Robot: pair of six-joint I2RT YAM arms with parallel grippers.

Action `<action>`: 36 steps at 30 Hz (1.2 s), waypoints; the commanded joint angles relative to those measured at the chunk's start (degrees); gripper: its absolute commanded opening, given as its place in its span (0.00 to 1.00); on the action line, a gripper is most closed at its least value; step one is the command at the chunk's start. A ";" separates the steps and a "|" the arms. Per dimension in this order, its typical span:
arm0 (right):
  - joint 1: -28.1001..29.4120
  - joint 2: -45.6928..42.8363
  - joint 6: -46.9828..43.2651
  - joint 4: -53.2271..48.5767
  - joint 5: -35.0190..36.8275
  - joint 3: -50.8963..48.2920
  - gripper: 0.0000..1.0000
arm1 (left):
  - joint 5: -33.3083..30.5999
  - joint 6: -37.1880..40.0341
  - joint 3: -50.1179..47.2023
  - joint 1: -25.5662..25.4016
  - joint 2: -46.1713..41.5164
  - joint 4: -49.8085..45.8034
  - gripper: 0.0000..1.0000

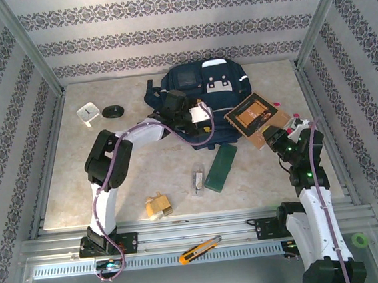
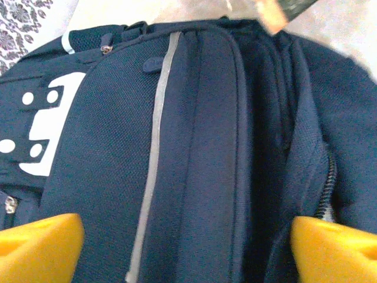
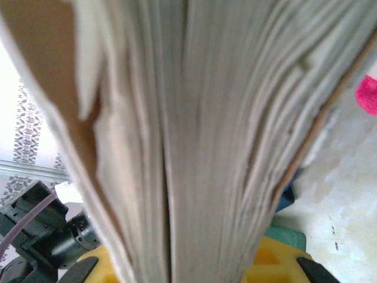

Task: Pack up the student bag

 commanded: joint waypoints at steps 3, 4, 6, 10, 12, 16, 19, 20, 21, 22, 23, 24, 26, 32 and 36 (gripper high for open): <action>-0.47 -0.38 -2.23 0.15 -0.15 1.59 0.00 | -3.34 -0.20 -2.36 -0.40 -1.29 1.57 0.20; -0.46 -0.05 -2.30 -0.04 0.21 1.77 0.00 | -3.14 -0.46 -4.68 -0.45 -3.27 2.40 0.12; -0.45 0.87 -2.43 -0.02 0.36 2.03 0.00 | -3.72 -1.02 -8.42 -0.41 -7.52 2.18 0.02; -0.46 4.19 -3.60 0.28 -0.45 3.32 0.00 | -4.27 -6.20 -14.08 -0.40 -16.02 -1.37 0.00; -0.46 5.60 -3.90 1.15 -1.02 3.91 0.00 | -4.58 -9.48 -17.35 -0.48 -19.46 -0.90 0.00; -0.46 8.01 -5.52 1.59 -2.09 6.12 0.00 | -6.21 -17.65 -21.98 -1.42 -25.40 -0.58 0.00; -0.49 8.69 -5.80 1.60 -2.32 7.70 0.00 | -9.00 -24.01 -23.32 -2.49 -29.20 -0.20 0.00; -0.46 8.49 -5.67 1.61 -2.13 8.07 0.00 | -10.45 -26.13 -23.37 -2.63 -30.26 0.12 0.00; -0.46 7.98 -5.37 1.59 -1.60 8.46 0.00 | -11.70 -28.04 -23.11 -2.60 -31.34 0.08 0.00; -0.46 7.08 -4.69 1.56 -0.76 8.63 0.00 | -13.17 -29.16 -22.83 -2.61 -32.24 0.01 0.00; -0.46 6.14 -4.15 1.62 -0.09 8.62 0.00 | -14.65 -29.88 -22.37 -2.60 -32.88 0.00 0.00; -0.46 4.82 -3.40 1.56 0.66 8.62 0.00 | -15.99 -30.23 -21.76 -2.59 -33.49 -0.19 0.00; -0.46 2.31 -1.74 1.01 1.68 8.55 0.00 | -18.34 -30.25 -20.03 -2.52 -34.05 -0.69 0.00; 0.43 -8.56 4.76 -4.22 7.26 6.28 0.00 | -18.52 -32.46 -15.02 -1.17 -33.18 -0.08 0.00; 3.00 -6.52 7.68 -3.66 7.24 6.95 0.00 | -18.14 -34.96 -12.17 -0.10 -32.16 1.21 0.00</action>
